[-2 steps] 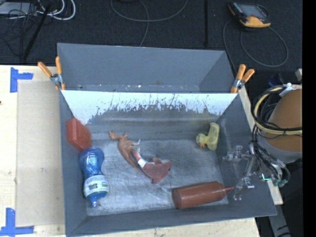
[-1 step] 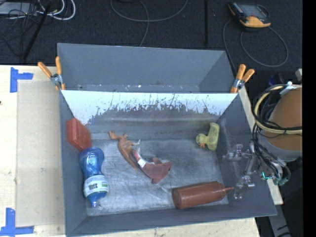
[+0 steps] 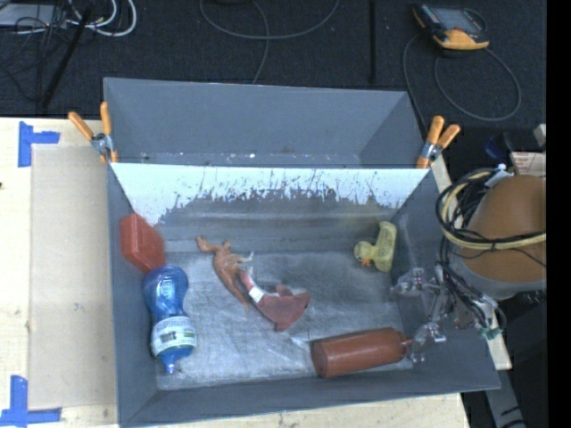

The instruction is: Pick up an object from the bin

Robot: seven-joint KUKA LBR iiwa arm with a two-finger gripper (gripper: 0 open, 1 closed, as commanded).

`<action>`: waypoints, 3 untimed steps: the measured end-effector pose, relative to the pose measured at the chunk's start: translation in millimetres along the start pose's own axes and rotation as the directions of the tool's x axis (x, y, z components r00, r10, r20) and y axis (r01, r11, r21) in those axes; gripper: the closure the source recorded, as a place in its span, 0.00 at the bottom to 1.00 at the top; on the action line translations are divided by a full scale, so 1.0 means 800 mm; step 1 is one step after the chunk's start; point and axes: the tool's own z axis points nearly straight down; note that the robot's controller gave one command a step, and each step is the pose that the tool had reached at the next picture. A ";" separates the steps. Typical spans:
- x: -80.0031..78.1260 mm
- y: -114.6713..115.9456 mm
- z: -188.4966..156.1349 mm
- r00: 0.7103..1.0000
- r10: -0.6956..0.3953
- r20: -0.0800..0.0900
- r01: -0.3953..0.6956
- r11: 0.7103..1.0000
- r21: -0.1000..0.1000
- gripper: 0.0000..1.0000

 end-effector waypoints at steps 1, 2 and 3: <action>-0.004 0.029 0.047 0.989 0.150 -0.010 -0.150 0.989 -0.001 0.00; 0.016 0.080 0.062 0.980 0.197 0.000 -0.197 0.980 0.002 1.00; 0.016 0.080 0.062 0.981 0.196 0.001 -0.196 0.981 0.002 1.00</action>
Offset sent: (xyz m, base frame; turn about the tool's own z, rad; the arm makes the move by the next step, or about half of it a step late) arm -0.0173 0.0646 -0.0514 0.2002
